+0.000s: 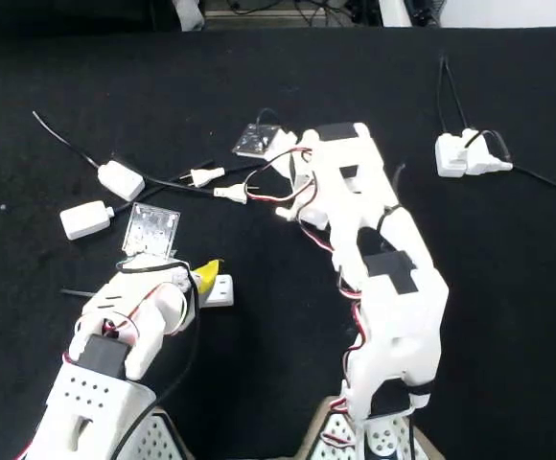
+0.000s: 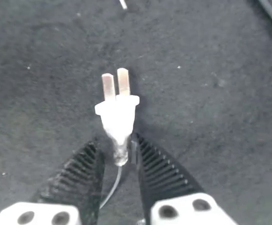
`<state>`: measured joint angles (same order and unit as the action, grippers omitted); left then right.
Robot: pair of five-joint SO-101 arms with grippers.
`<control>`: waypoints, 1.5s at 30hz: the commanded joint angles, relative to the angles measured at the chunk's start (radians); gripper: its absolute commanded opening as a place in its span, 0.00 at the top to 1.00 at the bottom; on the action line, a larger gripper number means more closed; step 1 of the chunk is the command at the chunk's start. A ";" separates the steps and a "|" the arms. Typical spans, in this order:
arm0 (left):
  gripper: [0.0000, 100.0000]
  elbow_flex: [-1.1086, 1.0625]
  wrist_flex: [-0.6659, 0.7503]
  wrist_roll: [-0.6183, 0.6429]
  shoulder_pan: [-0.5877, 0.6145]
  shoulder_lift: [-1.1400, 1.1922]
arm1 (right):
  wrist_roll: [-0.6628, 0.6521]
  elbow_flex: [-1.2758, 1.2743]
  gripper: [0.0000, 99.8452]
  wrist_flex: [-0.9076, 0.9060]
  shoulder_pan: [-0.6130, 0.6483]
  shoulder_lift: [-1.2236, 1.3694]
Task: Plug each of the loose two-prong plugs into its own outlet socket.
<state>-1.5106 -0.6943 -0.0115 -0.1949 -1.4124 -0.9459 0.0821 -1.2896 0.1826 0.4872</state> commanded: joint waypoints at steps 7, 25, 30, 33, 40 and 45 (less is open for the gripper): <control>0.77 0.036 -0.002 0.003 -0.002 -0.005 | 0.089 -0.059 0.99 -0.080 0.098 -0.297; 0.77 0.036 -0.006 0.002 -0.001 -0.005 | 0.187 -0.429 0.94 0.344 0.120 -0.283; 0.77 0.036 -0.006 0.002 -0.001 -0.005 | 0.181 -0.371 0.88 0.316 0.120 -0.219; 0.77 0.036 -0.006 0.002 -0.001 -0.005 | 0.181 -0.338 0.92 0.307 0.120 -0.202; 0.77 0.036 -0.003 0.002 -0.001 -0.005 | 0.180 -0.288 0.99 0.216 0.118 -0.255; 0.77 0.067 0.002 0.005 -0.001 -0.005 | 0.187 -0.355 0.99 0.149 0.178 -0.423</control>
<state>-1.5106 -0.6943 -0.0115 -0.1949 -1.4124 -0.7710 -0.2631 -1.1208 0.3222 0.2018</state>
